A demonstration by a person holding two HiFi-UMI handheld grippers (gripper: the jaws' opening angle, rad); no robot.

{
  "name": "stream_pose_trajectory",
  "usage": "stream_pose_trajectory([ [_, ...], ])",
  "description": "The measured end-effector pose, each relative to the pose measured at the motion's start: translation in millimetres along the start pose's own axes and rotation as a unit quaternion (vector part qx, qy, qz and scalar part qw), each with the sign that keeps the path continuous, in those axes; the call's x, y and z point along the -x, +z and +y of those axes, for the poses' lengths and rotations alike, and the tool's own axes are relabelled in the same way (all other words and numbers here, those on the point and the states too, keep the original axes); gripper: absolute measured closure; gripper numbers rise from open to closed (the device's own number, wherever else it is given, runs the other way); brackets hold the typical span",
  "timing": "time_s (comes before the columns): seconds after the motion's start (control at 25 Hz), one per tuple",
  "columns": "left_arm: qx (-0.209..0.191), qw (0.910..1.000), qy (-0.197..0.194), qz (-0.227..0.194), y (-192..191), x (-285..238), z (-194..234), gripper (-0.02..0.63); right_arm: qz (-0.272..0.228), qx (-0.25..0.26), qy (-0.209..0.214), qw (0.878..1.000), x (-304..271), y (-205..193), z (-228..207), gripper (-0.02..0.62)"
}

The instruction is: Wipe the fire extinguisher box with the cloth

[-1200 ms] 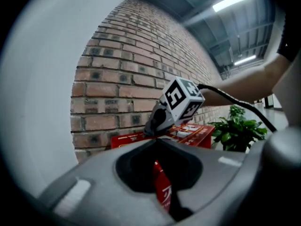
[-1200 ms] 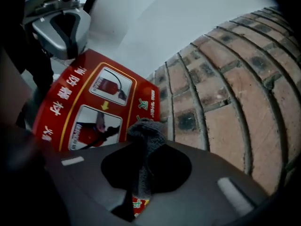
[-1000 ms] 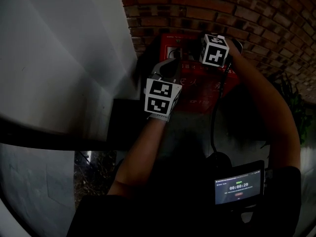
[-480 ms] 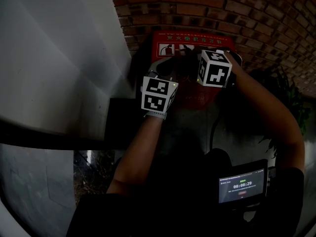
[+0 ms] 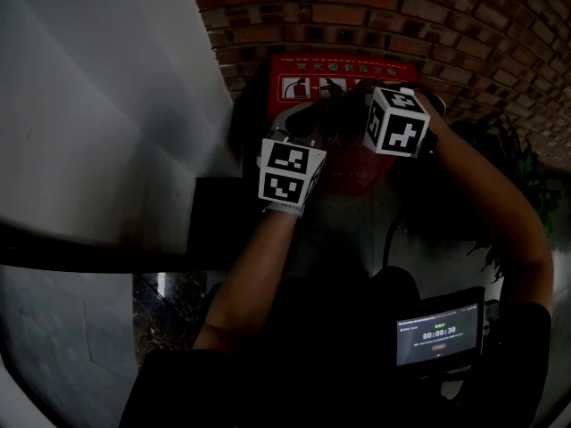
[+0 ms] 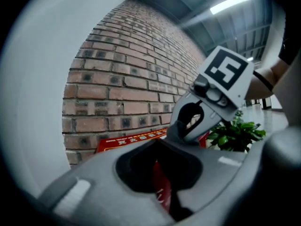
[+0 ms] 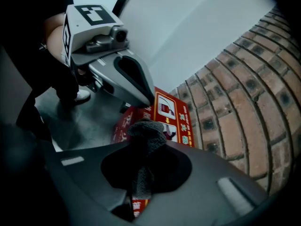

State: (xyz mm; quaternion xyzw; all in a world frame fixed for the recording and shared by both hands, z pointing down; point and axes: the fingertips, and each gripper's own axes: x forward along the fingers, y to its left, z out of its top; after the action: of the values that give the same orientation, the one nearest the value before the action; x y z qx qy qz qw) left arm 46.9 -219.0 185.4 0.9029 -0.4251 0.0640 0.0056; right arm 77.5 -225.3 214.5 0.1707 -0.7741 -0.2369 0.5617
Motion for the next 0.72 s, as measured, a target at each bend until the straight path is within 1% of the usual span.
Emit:
stream_pose_trajectory([
  [0.24, -0.016, 0.9998, 0.009, -0.002, -6, -1, 8, 0.604, 0.035, -0.034, -0.073, 0.996, -14, -44, -75, 0.561],
  [0.4, -0.014, 0.9999, -0.002, -0.002, -8, -4, 5, 0.604, 0.074, -0.022, -0.116, 0.99, -30, -69, -110, 0.561],
  [0.52, -0.019, 0.9997, -0.012, -0.001, -8, -4, -2, 0.604, 0.084, -0.016, -0.13, 0.988, -39, -72, -122, 0.561],
  [0.64, -0.019, 0.9997, -0.013, 0.003, -6, -4, -3, 0.604, 0.088, -0.009, -0.131, 0.987, -50, -66, -130, 0.561],
  [0.72, -0.017, 0.9998, -0.01, 0.004, -5, -4, -2, 0.604, 0.095, 0.0, -0.13, 0.987, -58, -69, -133, 0.561],
])
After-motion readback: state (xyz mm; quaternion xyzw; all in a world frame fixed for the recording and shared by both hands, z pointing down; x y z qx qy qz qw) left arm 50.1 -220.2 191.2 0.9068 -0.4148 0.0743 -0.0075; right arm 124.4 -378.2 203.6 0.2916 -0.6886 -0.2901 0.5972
